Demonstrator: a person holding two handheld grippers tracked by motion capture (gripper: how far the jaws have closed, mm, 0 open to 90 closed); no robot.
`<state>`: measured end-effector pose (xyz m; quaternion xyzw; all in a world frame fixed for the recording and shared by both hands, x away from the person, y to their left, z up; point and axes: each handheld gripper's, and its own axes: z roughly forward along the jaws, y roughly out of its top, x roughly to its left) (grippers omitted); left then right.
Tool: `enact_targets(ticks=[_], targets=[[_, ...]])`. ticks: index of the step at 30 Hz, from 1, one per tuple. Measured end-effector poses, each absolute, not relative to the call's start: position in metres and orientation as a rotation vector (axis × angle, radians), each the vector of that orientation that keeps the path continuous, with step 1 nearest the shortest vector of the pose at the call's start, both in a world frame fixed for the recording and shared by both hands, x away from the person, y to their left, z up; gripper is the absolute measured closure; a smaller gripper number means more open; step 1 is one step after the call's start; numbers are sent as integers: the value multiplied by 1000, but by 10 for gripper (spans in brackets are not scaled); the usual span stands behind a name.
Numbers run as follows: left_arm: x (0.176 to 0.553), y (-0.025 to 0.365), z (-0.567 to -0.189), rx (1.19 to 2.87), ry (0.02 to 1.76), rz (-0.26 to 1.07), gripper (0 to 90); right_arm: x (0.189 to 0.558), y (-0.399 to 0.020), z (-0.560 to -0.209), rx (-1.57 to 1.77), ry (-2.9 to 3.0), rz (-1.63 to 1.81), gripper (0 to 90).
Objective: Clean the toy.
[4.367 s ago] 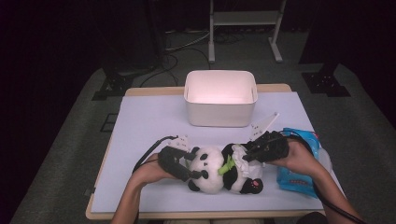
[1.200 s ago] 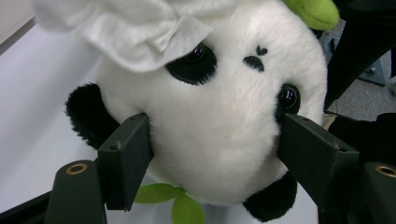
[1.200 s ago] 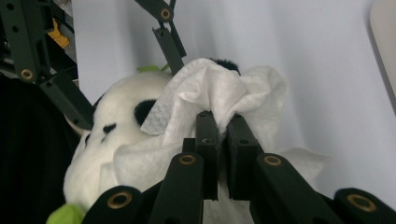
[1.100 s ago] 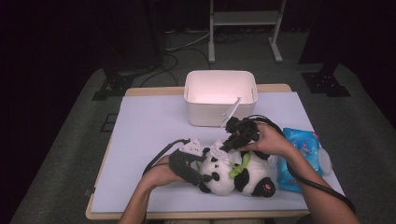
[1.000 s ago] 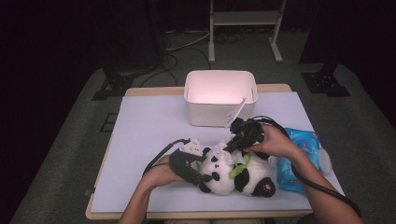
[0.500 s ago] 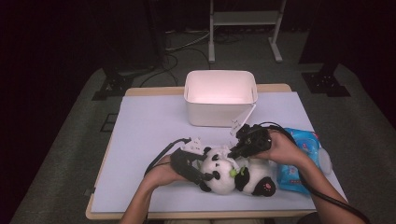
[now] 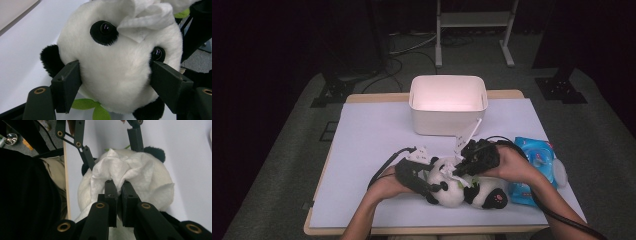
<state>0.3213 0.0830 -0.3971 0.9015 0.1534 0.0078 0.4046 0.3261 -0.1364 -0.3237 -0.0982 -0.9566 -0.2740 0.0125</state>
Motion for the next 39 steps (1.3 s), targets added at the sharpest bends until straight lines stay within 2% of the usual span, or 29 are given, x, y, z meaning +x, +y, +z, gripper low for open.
enact_targets(ticks=[10, 19, 39], targets=[[322, 82, -397, 2272, 395, 25, 242, 317, -153, -330, -350, -2959, -888, 844], [322, 83, -398, 2284, 397, 31, 235, 310, -149, -334, -331, -2981, -899, 843], [323, 88, -396, 2281, 408, 48, 217, 340, -148, -338, -396, -2984, -894, 849]])
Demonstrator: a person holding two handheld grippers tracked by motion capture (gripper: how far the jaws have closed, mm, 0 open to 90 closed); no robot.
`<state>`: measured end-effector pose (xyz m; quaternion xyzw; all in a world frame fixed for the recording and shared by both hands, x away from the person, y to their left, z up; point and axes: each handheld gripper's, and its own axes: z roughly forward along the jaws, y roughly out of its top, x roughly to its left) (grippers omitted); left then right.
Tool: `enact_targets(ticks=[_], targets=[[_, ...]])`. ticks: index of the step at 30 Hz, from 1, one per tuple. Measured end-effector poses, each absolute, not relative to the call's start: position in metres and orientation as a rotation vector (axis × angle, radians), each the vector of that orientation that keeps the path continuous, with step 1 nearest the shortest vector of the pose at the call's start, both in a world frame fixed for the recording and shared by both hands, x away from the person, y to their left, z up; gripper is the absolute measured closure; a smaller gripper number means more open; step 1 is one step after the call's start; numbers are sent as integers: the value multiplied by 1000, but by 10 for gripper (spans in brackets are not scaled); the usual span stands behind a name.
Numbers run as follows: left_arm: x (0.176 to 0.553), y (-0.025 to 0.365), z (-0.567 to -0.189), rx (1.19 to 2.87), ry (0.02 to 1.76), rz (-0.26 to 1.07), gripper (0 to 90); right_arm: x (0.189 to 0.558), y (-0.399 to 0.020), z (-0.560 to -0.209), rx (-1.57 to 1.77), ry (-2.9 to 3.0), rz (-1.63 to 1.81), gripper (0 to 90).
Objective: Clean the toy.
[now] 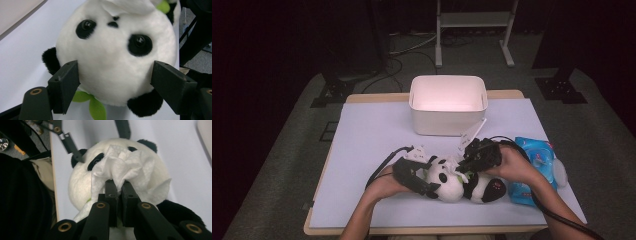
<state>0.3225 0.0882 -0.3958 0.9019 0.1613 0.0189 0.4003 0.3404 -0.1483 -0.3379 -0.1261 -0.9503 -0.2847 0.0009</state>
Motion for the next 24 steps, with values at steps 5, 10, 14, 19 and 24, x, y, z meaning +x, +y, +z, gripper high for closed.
enact_targets(ticks=[5, 10, 14, 19, 24], targets=[[323, 88, -397, 2286, 410, 49, 203, 351, -149, -338, -425, -2970, -901, 850], [324, 87, -399, 2289, 400, 55, 217, 353, -148, -337, -435, -2975, -897, 849], [324, 85, -401, 2283, 394, 70, 231, 350, -148, -334, -432, -2960, -923, 851], [325, 85, -400, 2280, 401, 77, 232, 346, -145, -330, -418, -2961, -929, 851], [326, 85, -400, 2270, 410, 76, 233, 346, -138, -330, -384, -2950, -943, 851]])
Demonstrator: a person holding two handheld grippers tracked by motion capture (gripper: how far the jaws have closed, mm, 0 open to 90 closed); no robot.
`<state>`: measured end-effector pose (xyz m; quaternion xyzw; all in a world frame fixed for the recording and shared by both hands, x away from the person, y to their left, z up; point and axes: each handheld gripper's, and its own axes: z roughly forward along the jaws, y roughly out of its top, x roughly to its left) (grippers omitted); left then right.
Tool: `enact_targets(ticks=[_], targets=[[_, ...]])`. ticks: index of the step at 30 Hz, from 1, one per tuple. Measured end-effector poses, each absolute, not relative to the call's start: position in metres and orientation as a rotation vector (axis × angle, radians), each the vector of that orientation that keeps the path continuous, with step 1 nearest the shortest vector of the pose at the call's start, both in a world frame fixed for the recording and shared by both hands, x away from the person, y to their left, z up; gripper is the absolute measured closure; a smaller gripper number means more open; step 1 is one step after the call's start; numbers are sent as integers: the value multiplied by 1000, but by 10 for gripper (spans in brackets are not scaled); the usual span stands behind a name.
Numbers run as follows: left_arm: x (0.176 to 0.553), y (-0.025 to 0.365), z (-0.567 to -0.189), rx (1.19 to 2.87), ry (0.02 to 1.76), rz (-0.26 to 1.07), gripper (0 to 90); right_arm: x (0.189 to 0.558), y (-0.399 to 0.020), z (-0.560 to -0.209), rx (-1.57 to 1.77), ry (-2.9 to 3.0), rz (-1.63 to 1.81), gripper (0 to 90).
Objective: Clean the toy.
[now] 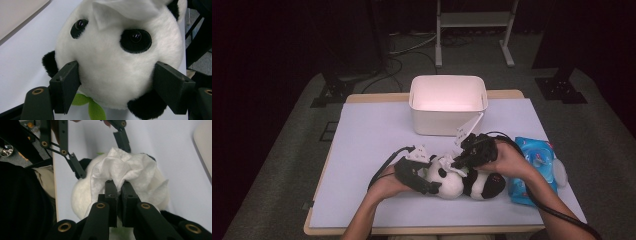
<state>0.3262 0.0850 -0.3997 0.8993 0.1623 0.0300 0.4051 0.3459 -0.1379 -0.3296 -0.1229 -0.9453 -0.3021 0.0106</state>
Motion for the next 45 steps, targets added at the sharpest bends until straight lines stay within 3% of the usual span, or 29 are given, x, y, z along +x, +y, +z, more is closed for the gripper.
enact_targets(ticks=[11, 24, 45], targets=[[326, 83, -398, 2263, 404, 86, 233, 328, -131, -330, -308, -2954, -882, 849], [327, 85, -400, 2263, 416, 68, 232, 334, -104, -336, -218, -2975, -877, 849], [322, 83, -398, 2283, 384, 64, 229, 356, -179, -331, -544, -2918, -982, 848]])
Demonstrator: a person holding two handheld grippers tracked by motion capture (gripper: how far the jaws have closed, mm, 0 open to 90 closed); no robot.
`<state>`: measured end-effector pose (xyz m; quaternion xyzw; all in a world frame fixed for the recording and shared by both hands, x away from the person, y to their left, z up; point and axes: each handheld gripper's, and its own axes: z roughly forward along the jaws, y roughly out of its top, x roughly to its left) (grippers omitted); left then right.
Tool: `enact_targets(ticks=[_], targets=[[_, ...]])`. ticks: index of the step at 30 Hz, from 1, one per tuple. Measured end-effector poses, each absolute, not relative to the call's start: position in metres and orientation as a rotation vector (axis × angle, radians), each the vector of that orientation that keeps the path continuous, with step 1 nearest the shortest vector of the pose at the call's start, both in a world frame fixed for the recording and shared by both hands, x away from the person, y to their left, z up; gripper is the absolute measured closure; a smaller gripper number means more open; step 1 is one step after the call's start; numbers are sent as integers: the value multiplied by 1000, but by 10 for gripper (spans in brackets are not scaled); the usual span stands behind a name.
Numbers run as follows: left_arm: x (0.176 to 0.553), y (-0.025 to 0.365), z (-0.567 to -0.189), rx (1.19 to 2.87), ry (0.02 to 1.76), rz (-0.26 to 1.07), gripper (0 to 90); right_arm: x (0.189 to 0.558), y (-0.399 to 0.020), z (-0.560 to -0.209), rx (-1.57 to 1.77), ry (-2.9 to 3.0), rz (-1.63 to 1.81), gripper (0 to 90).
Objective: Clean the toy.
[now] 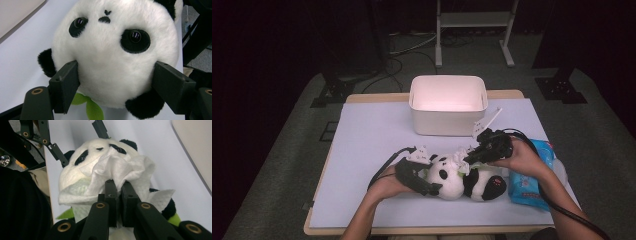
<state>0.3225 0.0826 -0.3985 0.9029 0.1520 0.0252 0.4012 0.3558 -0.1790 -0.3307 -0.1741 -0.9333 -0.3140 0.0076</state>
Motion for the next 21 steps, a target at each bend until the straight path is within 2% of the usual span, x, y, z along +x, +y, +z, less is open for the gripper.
enact_targets(ticks=[8, 21], targets=[[323, 86, -395, 2261, 385, 14, 227, 347, -175, -336, -497, -2906, -955, 848], [323, 84, -390, 2219, 377, 8, 227, 318, -168, -346, -395, -2900, -960, 847]])
